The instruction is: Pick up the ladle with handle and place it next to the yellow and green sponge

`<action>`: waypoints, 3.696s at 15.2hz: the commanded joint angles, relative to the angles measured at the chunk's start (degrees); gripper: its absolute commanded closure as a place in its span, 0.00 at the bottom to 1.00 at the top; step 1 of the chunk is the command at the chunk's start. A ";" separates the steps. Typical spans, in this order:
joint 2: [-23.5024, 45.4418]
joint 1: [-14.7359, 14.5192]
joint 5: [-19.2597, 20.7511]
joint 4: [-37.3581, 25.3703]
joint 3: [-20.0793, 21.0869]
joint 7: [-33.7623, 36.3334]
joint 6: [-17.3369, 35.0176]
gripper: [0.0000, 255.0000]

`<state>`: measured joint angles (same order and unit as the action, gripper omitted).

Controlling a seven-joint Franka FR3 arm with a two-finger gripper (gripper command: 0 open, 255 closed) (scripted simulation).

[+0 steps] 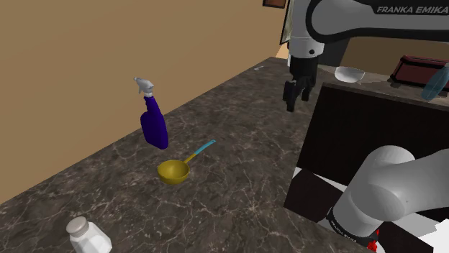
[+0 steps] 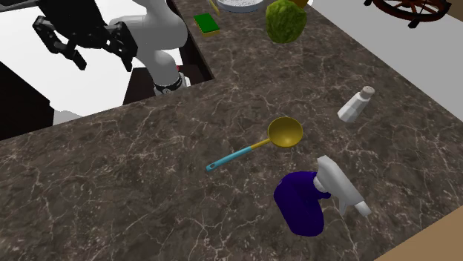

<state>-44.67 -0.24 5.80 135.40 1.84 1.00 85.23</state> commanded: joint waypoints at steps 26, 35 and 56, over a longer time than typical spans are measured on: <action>12.67 10.10 -32.14 1.53 38.33 72.60 30.38 0.00; 26.56 21.12 -26.72 -6.12 52.98 93.79 42.73 0.00; 30.60 23.07 -24.01 -4.67 56.50 95.98 47.70 1.00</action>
<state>-14.29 22.73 -18.20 130.58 58.32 96.98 131.82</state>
